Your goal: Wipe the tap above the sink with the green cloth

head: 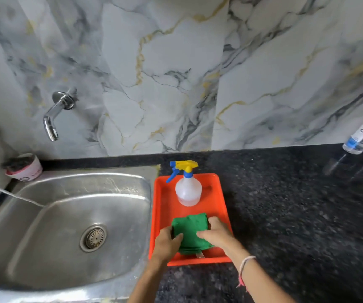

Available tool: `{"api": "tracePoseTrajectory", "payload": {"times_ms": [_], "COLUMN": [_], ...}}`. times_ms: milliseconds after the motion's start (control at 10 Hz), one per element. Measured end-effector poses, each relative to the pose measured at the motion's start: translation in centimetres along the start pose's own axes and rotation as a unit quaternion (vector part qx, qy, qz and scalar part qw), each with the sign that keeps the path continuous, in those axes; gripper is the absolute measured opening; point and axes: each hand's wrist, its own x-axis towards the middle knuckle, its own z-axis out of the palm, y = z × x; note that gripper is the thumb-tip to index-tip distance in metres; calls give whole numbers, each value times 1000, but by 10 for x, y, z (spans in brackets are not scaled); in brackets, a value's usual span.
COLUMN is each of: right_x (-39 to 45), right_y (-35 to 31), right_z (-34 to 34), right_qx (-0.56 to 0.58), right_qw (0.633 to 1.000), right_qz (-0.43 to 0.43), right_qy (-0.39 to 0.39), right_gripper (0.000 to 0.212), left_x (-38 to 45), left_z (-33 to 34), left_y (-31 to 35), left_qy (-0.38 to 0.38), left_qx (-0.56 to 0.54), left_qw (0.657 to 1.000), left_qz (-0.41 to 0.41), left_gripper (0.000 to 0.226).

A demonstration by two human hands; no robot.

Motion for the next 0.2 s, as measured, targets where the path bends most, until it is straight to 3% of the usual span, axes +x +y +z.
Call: {"api": "tracePoseTrajectory", "payload": {"times_ms": [200], "right_x": [-11], "right_y": [-4], "right_z": [-12], "right_qx": [-134], "right_qw": [991], "right_qz": [-27], "right_qy": [-15], "right_gripper": [41], "left_x": [-23], "left_z": [-8], "left_y": [19], "left_qy": [28], "left_qx": [175], "left_qw": [983], "left_qz": [49], "left_gripper": [50]}}
